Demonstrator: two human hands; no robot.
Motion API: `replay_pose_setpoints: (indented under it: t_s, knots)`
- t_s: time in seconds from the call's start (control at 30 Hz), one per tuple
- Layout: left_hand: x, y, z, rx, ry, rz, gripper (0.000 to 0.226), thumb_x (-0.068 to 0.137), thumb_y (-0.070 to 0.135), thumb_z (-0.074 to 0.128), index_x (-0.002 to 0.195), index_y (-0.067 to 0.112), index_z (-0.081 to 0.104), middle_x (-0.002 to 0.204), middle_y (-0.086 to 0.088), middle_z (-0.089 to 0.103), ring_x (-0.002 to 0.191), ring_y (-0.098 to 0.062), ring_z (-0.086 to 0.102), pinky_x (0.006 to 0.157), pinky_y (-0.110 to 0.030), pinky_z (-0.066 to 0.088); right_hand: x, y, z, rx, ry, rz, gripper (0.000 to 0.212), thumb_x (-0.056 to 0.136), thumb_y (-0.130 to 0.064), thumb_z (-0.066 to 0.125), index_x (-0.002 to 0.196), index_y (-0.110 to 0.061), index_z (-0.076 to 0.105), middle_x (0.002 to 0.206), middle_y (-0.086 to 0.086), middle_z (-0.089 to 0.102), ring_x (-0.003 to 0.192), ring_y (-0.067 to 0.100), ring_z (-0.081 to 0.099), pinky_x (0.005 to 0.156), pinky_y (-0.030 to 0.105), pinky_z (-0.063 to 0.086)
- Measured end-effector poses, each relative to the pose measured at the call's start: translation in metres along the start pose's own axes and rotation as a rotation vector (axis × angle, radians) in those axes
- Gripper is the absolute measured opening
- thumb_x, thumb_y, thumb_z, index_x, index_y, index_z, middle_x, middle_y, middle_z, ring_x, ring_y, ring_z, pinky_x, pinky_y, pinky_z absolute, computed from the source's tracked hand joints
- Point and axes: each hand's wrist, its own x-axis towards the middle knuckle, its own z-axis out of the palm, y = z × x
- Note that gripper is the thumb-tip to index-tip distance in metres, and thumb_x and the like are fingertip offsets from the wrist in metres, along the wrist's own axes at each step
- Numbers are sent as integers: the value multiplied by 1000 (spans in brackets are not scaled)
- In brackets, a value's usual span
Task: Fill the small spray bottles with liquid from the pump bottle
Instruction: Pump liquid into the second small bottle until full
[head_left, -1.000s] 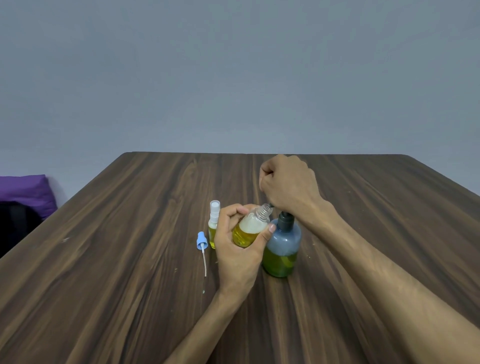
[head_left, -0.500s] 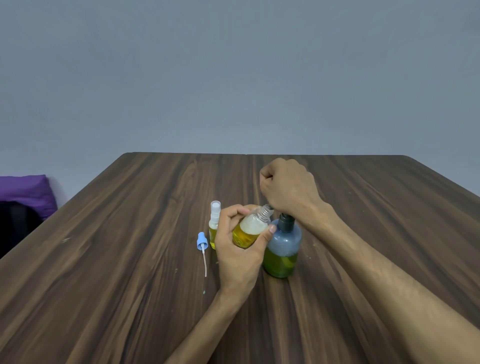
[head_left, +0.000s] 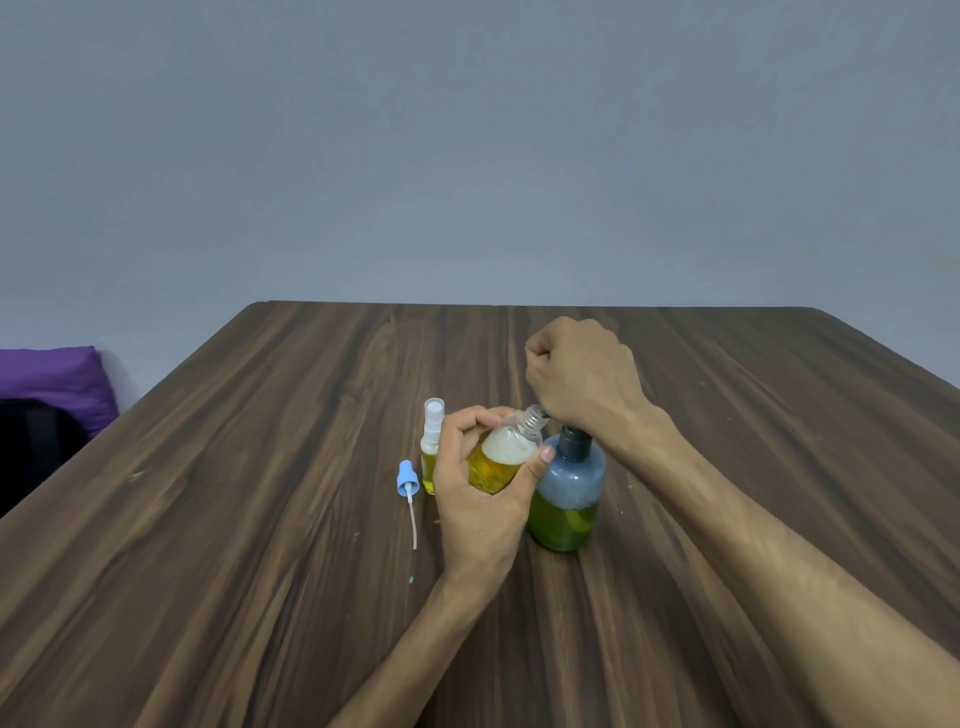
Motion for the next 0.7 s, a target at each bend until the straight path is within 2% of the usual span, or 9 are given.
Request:
replay_pose_setpoints:
  t_s: [0.13,0.27,0.4,0.53,0.7]
  knots:
    - [0,0,-1,-14,6,4,47,76,-7,89,107,9,58,109,-11,74,104,-23,74,93,-27,58,4,-2,-3,6,55,-7,30,77,-6,45,50,-15,33,51,-3,36,55,23,35,57,36,40]
    - [0,-1,-1,6,3,-6,48,76,-8,89,107,12,59,109,-10,73,104,-25,73,93,-29,58,0,-1,-1,-5,-7,12,36,80,-7,46,48,-16,34,51,-4,36,58,24,37,60,37,37]
    - [-1,-1,-2,-3,1,-2,47,77,-5,90,108,13,59,110,-12,72,106,-28,73,94,-32,59,1,-4,-8,-7,59,11,32,79,-6,46,51,-14,34,51,-3,37,53,21,32,59,34,35]
    - [0,-1,-1,2,2,-15,48,76,-9,89,107,11,58,109,-11,73,103,-25,73,92,-29,59,-2,-6,-3,-30,-4,17,38,82,-8,48,48,-17,34,53,-4,37,61,26,38,62,37,36]
    - [-1,0,-1,-6,13,7,47,76,-3,91,107,13,59,109,-10,73,105,-27,73,94,-30,59,2,-7,-8,-47,57,5,34,81,-6,46,51,-17,34,51,-4,35,52,20,30,55,31,30]
